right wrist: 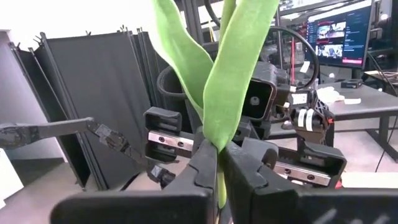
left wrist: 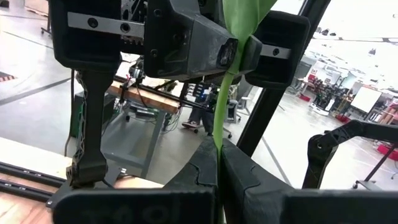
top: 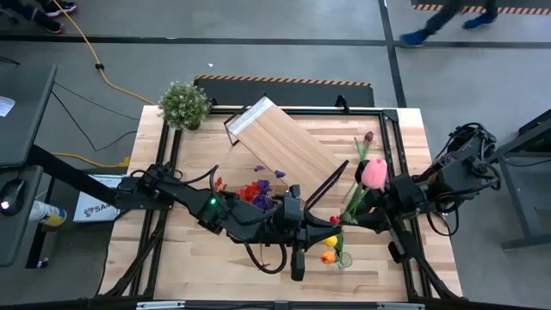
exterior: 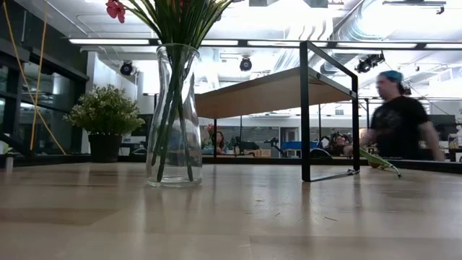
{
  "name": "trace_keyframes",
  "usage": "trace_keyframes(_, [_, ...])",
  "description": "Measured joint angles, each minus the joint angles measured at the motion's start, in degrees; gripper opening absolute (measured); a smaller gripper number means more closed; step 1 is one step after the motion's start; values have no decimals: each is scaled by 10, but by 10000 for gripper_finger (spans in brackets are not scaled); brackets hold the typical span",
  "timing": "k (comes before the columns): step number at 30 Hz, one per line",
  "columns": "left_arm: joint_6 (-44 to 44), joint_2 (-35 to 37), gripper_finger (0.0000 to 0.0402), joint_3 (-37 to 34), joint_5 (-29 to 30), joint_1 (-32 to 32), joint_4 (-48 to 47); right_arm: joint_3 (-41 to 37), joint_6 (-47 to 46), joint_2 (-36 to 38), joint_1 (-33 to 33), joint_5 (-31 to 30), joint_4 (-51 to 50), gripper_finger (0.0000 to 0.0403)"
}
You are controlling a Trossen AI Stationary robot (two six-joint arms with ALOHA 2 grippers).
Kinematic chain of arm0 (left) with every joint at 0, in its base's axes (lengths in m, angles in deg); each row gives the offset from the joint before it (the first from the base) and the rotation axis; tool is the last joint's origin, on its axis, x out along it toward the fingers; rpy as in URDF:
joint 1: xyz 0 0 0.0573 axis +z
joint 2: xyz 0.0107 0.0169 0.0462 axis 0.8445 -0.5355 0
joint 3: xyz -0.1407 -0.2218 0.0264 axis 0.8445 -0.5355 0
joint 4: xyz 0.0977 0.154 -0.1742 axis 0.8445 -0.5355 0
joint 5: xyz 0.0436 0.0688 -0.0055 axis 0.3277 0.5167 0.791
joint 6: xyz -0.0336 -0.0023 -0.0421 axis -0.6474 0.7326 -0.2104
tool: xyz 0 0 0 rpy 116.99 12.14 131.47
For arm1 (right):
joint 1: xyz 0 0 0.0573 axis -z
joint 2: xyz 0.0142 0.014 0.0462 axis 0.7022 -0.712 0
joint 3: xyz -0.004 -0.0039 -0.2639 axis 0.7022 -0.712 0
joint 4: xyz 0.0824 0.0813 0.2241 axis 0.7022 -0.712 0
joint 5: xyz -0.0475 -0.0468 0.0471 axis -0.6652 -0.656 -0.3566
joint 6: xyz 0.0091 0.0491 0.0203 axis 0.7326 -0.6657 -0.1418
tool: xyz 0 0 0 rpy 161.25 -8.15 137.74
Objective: Pick and place flowers into a vace then onto a shelf
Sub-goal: Put the pink tulip into the right transparent vase
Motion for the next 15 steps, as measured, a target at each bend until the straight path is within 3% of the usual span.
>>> trace_keyframes(10, [-1, 0, 33, 0, -13, 0, 0, 0, 0, 0, 0, 3, 0, 5])
trace_keyframes(15, [-5, 0, 117, 0, -13, 0, -1, 0, 0, 0, -1, 6, 1, 4])
